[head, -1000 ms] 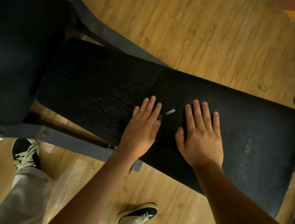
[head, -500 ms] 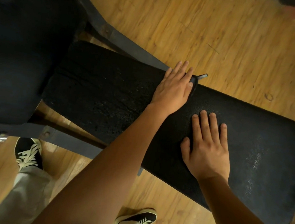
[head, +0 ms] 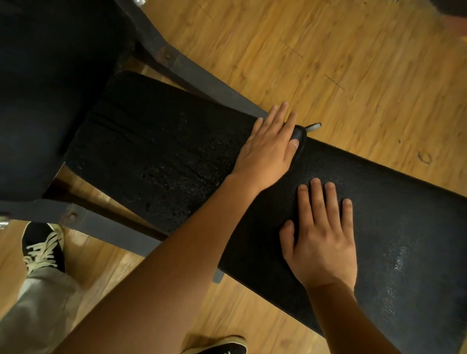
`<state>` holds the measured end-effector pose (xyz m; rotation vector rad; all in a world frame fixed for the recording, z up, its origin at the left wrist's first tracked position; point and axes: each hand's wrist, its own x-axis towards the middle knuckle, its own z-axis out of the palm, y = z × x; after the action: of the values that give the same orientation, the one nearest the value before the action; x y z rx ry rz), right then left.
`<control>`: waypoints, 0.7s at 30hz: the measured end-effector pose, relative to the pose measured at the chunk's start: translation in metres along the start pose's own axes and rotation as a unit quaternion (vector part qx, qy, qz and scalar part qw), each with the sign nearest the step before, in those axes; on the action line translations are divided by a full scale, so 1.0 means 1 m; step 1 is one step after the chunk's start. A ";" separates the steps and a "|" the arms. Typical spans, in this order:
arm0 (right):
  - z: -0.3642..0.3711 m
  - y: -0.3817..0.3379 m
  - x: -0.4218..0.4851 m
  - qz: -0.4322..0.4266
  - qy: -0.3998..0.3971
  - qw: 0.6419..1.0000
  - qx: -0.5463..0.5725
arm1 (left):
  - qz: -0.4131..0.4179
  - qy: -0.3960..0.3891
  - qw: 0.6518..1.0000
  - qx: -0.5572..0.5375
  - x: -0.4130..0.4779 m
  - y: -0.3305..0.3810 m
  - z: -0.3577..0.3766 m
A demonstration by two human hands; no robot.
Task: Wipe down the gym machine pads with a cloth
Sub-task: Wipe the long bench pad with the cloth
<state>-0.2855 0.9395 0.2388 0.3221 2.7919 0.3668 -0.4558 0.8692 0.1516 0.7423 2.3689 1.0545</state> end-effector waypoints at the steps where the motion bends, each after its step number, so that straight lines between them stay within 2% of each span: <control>1: 0.000 0.000 0.000 0.001 0.000 1.000 0.000 | 0.006 -0.006 1.000 0.003 0.006 -0.002 -0.001; 5: 0.001 0.000 0.000 0.003 0.000 1.000 0.003 | 0.012 0.004 1.000 -0.010 -0.006 -0.005 -0.002; 11: 0.001 0.000 0.000 0.002 0.000 1.000 0.006 | -0.038 0.033 0.998 -0.039 -0.047 -0.005 0.007; 21: -0.002 -0.002 0.001 0.004 -0.021 1.000 0.006 | -0.033 0.024 0.999 -0.013 -0.004 -0.012 -0.001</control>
<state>-0.2875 0.9379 0.2398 0.3400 2.7543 0.3404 -0.4565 0.8592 0.1440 0.6306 2.3989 1.0844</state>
